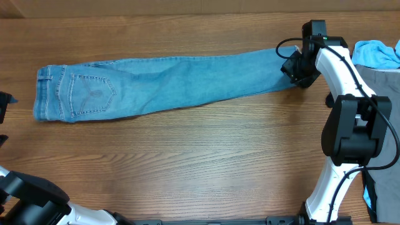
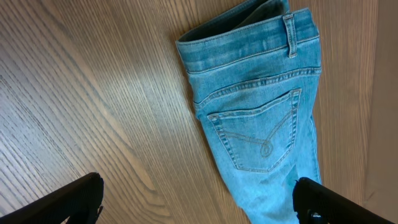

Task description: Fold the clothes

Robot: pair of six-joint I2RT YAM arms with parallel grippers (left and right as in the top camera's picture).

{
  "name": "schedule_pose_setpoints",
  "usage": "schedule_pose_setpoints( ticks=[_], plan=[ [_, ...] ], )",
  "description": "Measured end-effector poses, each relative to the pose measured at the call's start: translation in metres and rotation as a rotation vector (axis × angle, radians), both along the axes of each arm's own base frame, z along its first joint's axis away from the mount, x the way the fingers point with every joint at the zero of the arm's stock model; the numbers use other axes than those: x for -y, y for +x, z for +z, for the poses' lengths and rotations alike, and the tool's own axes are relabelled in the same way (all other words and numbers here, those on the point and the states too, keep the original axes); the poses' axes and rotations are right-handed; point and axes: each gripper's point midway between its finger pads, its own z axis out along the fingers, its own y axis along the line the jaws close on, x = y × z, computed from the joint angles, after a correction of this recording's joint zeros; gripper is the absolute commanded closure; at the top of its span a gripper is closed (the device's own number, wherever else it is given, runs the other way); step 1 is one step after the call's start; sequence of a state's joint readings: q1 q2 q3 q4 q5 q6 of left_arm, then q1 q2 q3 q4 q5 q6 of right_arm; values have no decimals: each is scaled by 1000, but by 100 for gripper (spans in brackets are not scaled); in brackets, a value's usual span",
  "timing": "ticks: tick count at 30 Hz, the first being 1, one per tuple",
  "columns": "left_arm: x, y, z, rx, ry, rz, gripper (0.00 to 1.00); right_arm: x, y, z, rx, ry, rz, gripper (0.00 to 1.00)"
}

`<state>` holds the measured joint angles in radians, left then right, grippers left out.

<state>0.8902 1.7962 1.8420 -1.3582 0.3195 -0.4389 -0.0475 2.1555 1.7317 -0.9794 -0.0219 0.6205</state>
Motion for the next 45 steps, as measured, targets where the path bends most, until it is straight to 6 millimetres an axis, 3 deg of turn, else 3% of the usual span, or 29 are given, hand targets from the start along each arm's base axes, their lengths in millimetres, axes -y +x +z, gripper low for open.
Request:
schedule_pose_setpoints(
  ticks=[6, 13, 18, 25, 28, 32, 45],
  plan=[
    [0, 0, 0, 0, 0, 0, 0, 4, 19, 6, 85, -38, 107, 50],
    [0, 0, 0, 0, 0, 0, 0, 9, 24, 7, 105, -90, 191, 43],
    [0, 0, 0, 0, 0, 0, 0, 31, 7, 8, 38, -100, 217, 0],
    [0, 0, 0, 0, 0, 0, 0, 100, -23, 21, -18, -100, 84, 0],
    [0, 0, 0, 0, 0, 0, 0, 121, -30, 21, -25, -102, 37, 0],
    [0, 0, 0, 0, 0, 0, 0, 129, -33, 21, -26, -102, 19, 0],
    [4, 4, 2, 23, -26, 2, 0, 129, -32, 21, -25, -101, 18, 0]
  ],
)
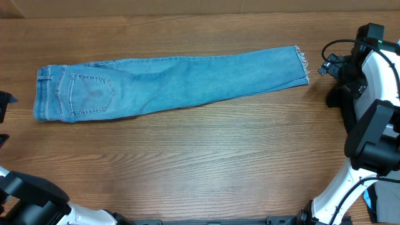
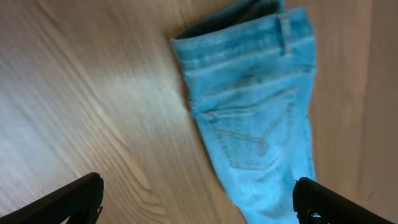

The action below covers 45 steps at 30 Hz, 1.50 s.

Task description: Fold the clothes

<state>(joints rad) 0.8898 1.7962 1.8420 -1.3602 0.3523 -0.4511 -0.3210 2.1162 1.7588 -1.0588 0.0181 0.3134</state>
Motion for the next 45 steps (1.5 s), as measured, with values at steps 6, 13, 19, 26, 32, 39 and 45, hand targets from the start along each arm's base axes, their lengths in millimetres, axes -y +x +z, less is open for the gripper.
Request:
schedule_pose_setpoints(
  ticks=[6, 13, 19, 26, 32, 39, 45],
  plan=[
    [45, 32, -3, -66, 10, -62, 0, 0, 0, 0, -1, 0, 0, 0],
    [174, 123, 28, -15, 294, -357, 0, 0, 0, 0, 0, 0, 1, 0],
    [255, 174, 62, 167, 551, -517, 0, 0, 0, 0, 0, 0, 0, 0],
    [277, 194, 90, 261, 747, -547, 16, 0, 0, 0, 1, -1, 1, 0],
    [254, 205, 106, 313, 775, -416, 15, 0, 0, 0, 1, 0, 0, 0],
    [174, 215, 46, 178, 613, -118, 15, 0, 0, 0, 1, -1, 1, 0],
    [146, 229, -92, -66, 429, -105, 17, 0, 0, 0, 1, 0, 0, 0]
  ],
)
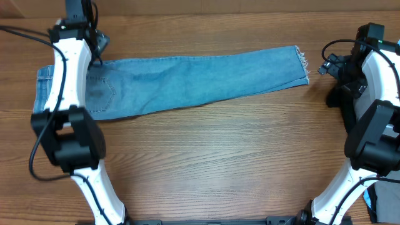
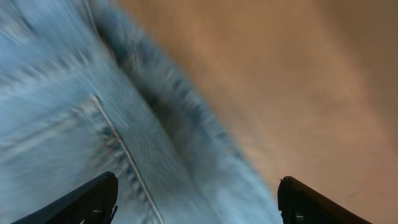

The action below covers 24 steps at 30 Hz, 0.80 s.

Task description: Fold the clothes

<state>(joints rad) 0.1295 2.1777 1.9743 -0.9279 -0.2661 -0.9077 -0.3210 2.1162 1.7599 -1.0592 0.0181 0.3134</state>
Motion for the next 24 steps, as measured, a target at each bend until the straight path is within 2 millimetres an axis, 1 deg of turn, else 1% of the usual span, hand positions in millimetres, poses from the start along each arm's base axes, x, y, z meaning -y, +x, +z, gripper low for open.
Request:
schedule_pose_setpoints(
  ticks=[1, 3, 4, 6, 9, 15, 18, 20, 22, 24],
  plan=[
    [0, -1, -20, -34, -24, 9, 17, 0, 0, 0, 0, 0, 0, 0],
    [1, -2, -44, -71, -53, 18, 16, 0, 0, 0, 0, 0, 0, 0],
    [2, 0, -51, -77, -64, 20, 16, 0, 0, 0, 0, 0, 0, 0],
    [4, 3, -54, -66, -75, 21, 15, 0, 0, 0, 0, -1, 0, 0],
    [4, 7, -52, -45, -76, 25, 15, 0, 0, 0, 0, 0, 0, 0],
    [4, 6, -60, -64, -76, 31, 24, 0, 0, 0, 0, 0, 0, 0],
    [1, 2, -66, -87, -67, 41, 25, 0, 0, 0, -1, -1, 0, 0],
    [-1, -3, -68, -107, -53, 49, 22, 0, 0, 0, 0, 0, 0, 0],
    [-6, -5, -68, -117, -42, 58, 14, 0, 0, 0, 0, 0, 0, 0],
    [-11, -8, -68, -122, -28, 69, 14, 0, 0, 0, -1, 0, 0, 0]
  ],
)
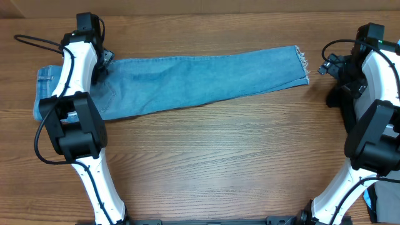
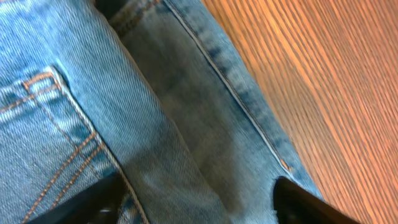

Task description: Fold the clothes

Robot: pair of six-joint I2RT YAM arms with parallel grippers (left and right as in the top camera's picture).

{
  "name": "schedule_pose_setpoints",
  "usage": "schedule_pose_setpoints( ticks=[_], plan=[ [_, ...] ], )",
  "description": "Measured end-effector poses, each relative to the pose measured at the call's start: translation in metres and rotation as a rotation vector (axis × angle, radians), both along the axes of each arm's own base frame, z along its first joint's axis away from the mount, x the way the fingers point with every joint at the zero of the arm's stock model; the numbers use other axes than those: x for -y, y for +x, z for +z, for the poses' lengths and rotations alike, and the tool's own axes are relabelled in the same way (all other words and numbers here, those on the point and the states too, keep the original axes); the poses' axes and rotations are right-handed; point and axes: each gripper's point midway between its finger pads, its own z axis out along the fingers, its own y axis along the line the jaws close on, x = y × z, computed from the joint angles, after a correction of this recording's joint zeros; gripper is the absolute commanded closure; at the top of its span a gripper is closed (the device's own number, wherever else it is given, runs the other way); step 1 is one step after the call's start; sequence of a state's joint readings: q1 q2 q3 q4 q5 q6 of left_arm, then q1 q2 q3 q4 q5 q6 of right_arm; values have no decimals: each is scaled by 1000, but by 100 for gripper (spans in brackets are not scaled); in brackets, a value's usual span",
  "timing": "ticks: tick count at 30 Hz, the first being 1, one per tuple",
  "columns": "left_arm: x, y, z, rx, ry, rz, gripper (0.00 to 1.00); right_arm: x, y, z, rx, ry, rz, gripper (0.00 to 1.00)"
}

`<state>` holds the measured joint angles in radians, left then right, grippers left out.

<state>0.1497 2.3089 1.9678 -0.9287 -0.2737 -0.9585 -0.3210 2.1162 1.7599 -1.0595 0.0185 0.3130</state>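
A pair of light blue jeans (image 1: 200, 78) lies flat and stretched across the wooden table, waist at the left, frayed hem (image 1: 302, 64) at the right. My left gripper (image 1: 100, 67) is low over the seat of the jeans near the upper edge. In the left wrist view the left gripper (image 2: 196, 208) is open, its dark fingers (image 2: 93, 199) wide apart just above the denim beside the back pocket seam (image 2: 74, 112). My right gripper (image 1: 330, 64) hangs right of the hem, apart from it; its jaws cannot be made out.
Bare wood (image 1: 219, 156) fills the front half of the table. The left arm's base (image 1: 94, 200) rises at the front left and the right arm's base (image 1: 334, 200) at the front right. A cable (image 1: 37, 39) loops behind the left wrist.
My left gripper has shifted a little from the jeans' upper edge onto the seat by the pocket, closer to the denim. The right arm and the jeans have not moved.
First my right gripper was at the hem while the left arm stayed off at the front left. Then the right arm stood back to the right, hem bare. Later the left arm was reaching over the waist end, and now its open gripper is low over the seat.
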Motion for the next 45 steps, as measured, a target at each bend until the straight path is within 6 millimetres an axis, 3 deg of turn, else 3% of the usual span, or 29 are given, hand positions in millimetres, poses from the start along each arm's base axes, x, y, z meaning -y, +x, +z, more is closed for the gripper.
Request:
schedule_pose_setpoints(
  ticks=[8, 12, 27, 37, 39, 42, 45],
  plan=[
    [-13, -3, 10, 0, 4, 35, 10, 0, 0, 0, 0, 0, 0, 0],
    [-26, 3, 22, 44, 9, 77, 15, 0, 0, 0, 0, 0, 0, 0],
    [-39, 8, 24, 85, 42, 130, 21, 0, 0, 0, 1, 0, 0, 0],
    [-39, 2, -10, 15, 38, 130, 25, 0, 0, 0, 0, 0, 0, 0],
    [-39, 0, -16, -1, 36, 129, 32, 0, 0, 0, 0, 0, 0, 0],
    [-38, -3, -21, -19, 33, 129, 53, 0, 0, 0, 0, 0, 0, 0],
    [-38, -4, -22, -28, 33, 127, 61, 0, 0, 0, 0, 0, 0, 0]
  ],
)
